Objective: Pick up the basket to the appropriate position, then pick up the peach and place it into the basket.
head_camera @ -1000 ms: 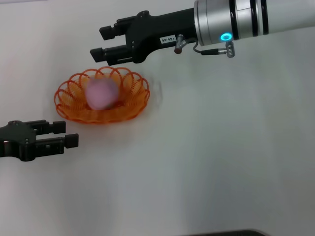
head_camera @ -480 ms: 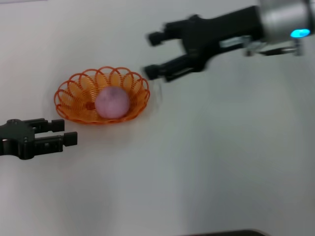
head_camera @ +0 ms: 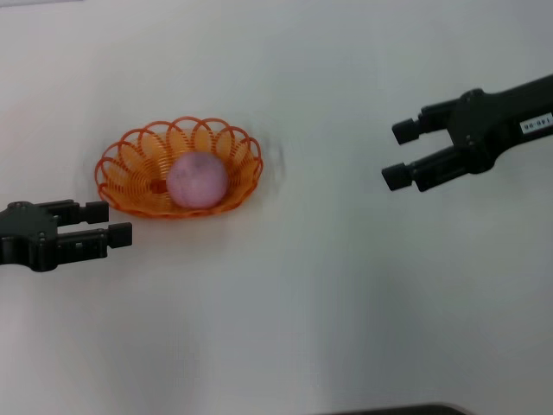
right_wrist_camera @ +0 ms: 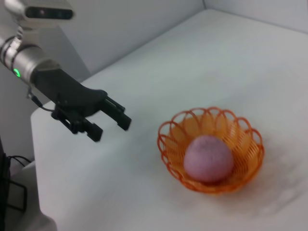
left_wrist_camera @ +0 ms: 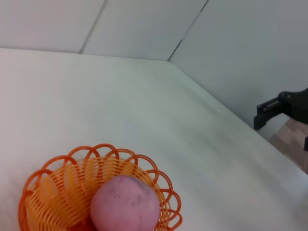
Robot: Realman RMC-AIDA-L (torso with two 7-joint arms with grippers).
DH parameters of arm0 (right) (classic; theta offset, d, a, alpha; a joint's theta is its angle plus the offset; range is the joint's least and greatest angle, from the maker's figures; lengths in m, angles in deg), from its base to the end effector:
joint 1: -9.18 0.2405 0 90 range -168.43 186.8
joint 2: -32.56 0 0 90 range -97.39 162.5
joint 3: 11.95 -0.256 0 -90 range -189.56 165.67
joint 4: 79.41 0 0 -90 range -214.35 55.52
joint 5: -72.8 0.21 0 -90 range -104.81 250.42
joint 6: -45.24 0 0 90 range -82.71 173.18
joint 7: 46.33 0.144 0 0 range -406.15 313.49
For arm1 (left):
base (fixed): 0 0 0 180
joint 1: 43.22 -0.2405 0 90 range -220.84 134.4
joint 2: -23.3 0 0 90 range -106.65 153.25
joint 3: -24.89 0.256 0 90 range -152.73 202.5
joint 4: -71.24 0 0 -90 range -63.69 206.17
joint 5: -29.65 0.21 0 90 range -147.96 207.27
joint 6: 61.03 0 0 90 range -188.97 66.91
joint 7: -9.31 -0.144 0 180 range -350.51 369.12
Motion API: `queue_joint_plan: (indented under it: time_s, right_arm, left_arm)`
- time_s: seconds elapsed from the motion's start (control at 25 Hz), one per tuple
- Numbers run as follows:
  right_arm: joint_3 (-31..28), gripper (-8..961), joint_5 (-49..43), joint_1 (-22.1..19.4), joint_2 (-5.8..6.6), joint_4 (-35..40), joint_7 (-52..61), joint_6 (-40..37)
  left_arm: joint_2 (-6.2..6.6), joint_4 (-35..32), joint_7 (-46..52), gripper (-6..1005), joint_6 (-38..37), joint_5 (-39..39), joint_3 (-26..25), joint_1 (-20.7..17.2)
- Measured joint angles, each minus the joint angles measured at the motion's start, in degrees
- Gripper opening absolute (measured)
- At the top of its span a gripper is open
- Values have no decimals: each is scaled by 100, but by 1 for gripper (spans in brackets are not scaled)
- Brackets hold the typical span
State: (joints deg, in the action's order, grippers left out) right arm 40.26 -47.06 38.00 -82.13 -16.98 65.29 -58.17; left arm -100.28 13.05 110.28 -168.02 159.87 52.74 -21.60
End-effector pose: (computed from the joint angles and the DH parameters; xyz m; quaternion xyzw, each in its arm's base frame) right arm 0.2276 0.3223 0.0556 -0.9551 0.2786 0.0972 0.0288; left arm -0.2929 0.2643 0.0378 -0.8988 -0.3849 -0.1943 0.0792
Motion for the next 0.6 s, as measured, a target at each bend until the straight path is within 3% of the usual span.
queue_joint_plan:
  time_s: [0.6]
  right_arm:
    - [-183, 930, -268, -24, -102, -42, -52, 218]
  left_arm:
    - [8, 19, 76, 693, -33, -6, 40, 91]
